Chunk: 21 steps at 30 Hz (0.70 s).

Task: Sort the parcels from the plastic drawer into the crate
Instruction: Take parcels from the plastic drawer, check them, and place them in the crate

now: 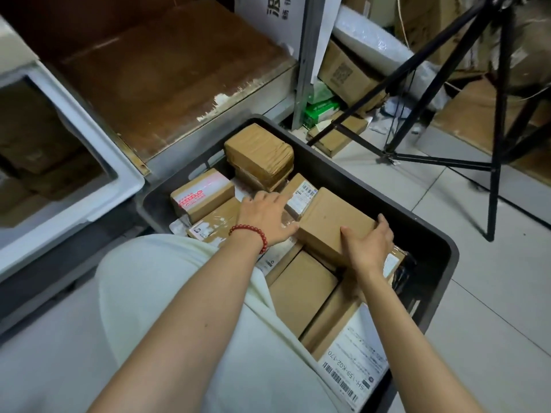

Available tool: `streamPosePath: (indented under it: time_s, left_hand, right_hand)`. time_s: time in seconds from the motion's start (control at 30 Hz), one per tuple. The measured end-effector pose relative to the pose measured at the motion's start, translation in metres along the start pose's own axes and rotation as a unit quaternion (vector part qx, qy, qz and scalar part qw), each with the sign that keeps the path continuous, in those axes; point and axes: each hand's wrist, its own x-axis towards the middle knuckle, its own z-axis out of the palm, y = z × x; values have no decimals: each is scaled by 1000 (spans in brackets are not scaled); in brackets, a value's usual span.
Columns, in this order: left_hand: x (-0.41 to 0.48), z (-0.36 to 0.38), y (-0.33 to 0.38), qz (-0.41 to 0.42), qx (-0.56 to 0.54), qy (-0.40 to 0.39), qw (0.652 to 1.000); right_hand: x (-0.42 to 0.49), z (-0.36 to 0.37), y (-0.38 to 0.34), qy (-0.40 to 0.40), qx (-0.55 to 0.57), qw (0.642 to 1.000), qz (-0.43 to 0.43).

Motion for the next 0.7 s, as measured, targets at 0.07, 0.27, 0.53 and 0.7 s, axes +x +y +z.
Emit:
streamPosePath:
  time_s: [0.07,0.27,0.53,0.7]
  left_hand:
    - [-6,-6,-8,-35,9,31,999]
    - [-30,-37,-44,-114,21,64,991]
    - [-120,-108,-139,-266,64,114,955]
    - [-221,-110,-185,-384,47,115,915]
  right_hand:
    - [-5,3,-12,4,-50,996,-72]
    - [-24,30,-64,-166,-181,939,-239]
    - [-99,73,-173,-253,-245,830,-432]
    - [-184,114,-214,-309,-246,749,-532]
